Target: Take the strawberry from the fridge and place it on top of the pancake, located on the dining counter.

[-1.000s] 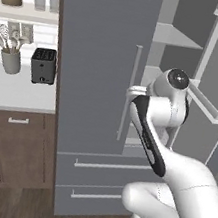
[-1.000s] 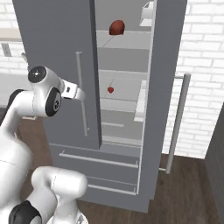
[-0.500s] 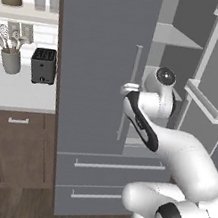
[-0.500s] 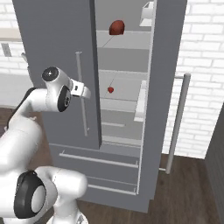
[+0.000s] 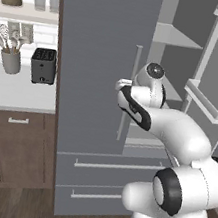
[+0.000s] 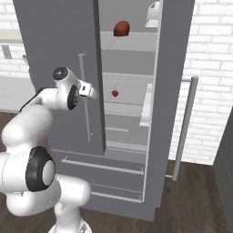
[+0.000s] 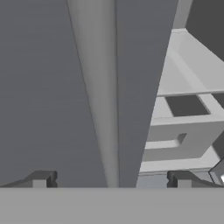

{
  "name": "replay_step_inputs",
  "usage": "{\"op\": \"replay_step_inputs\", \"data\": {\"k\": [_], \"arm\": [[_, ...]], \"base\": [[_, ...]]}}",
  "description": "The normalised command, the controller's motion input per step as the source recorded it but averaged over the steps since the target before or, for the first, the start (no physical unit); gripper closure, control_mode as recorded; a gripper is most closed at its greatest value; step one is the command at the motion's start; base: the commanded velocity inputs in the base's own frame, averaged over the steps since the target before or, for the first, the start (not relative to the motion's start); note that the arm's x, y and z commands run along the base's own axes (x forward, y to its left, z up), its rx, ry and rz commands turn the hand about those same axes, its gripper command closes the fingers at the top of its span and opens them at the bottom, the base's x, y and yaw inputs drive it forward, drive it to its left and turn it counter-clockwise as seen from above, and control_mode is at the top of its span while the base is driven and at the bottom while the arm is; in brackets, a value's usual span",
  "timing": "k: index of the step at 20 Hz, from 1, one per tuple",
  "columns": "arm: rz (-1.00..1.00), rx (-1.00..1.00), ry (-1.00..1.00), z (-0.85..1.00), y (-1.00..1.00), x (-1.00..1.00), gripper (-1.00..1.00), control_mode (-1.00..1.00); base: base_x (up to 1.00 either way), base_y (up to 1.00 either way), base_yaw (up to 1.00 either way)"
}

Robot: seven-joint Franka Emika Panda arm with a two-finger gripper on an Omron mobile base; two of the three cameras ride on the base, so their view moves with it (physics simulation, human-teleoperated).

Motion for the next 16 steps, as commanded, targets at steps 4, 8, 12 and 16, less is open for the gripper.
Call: {"op": "replay_step_inputs", "data": {"k": [4, 8, 12, 16], "arm": [[0.0, 0.0, -0.01, -0.29, 0.0, 0.44, -1.0, -1.0], [0.0, 0.0, 0.0, -0.23, 0.02, 0.42, -1.0, -1.0], [0.0, 0.0, 0.0, -0.13, 0.02, 0.35, -1.0, -1.0], [0.0, 0.0, 0.0, -0.15, 0.01, 0.39, -1.0, -1.0]], "base": [[0.0, 0.0, 0.0], [0.0, 0.0, 0.0], [0.0, 0.0, 0.0], [0.0, 0.0, 0.0]]}}
